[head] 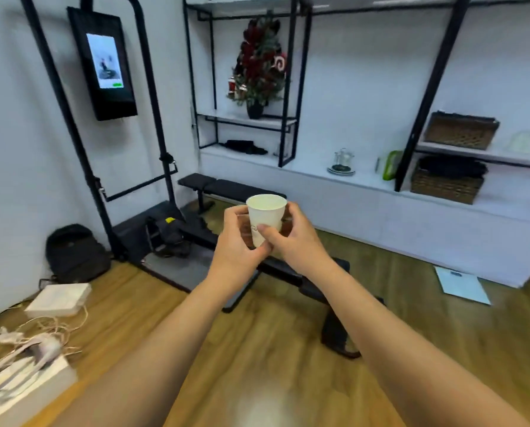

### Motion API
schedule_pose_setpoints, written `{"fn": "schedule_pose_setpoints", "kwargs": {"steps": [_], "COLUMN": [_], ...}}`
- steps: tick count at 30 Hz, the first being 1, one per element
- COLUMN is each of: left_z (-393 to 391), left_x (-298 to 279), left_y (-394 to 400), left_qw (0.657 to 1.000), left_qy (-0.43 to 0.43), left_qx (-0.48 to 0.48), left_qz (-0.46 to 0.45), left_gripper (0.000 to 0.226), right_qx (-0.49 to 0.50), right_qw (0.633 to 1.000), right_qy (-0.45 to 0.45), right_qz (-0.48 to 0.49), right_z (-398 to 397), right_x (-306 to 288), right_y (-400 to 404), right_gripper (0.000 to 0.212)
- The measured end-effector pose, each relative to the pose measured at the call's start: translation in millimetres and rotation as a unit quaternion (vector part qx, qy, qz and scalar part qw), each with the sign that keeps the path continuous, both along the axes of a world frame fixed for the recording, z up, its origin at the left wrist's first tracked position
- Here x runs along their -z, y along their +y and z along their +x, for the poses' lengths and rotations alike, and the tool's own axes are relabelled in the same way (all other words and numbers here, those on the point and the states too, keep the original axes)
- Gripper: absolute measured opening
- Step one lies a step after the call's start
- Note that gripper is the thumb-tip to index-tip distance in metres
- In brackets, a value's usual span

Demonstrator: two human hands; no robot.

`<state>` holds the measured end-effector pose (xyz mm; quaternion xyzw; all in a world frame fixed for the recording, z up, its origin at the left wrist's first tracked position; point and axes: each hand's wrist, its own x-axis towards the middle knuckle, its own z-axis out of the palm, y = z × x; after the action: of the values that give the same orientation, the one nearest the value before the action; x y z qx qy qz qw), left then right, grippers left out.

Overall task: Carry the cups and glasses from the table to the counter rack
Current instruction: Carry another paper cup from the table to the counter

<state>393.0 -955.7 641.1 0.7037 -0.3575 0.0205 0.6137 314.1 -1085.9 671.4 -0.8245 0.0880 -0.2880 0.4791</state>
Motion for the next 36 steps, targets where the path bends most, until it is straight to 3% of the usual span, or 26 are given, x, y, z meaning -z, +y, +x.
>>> {"fn": "schedule_pose_setpoints", "kwargs": {"steps": [4, 12, 17, 36], "left_z": [-22, -42, -25, 136], "left_x": [12, 41, 61, 99], "left_y": [-120, -302, -389, -779], "left_qw": [0.998, 0.993, 0.992, 0.989], "left_qy": [0.014, 0.064, 0.056, 0.082], "left_qx": [0.062, 0.093, 0.108, 0.114], "left_qz": [0.009, 0.018, 0.04, 0.052], "left_gripper": [0.072, 0.074, 0.074, 0.066], "right_qx": [0.053, 0.072, 0.108, 0.121], "right_qw": [0.998, 0.995, 0.989, 0.982], "right_qy": [0.016, 0.067, 0.064, 0.11], "right_qz": [0.007, 0.034, 0.073, 0.097], "right_z": [-34, -65, -62, 108], "right_x": [15, 41, 61, 98], "right_y": [-109, -286, -369, -763], "right_gripper": [0.057, 0.063, 0.052, 0.05]}}
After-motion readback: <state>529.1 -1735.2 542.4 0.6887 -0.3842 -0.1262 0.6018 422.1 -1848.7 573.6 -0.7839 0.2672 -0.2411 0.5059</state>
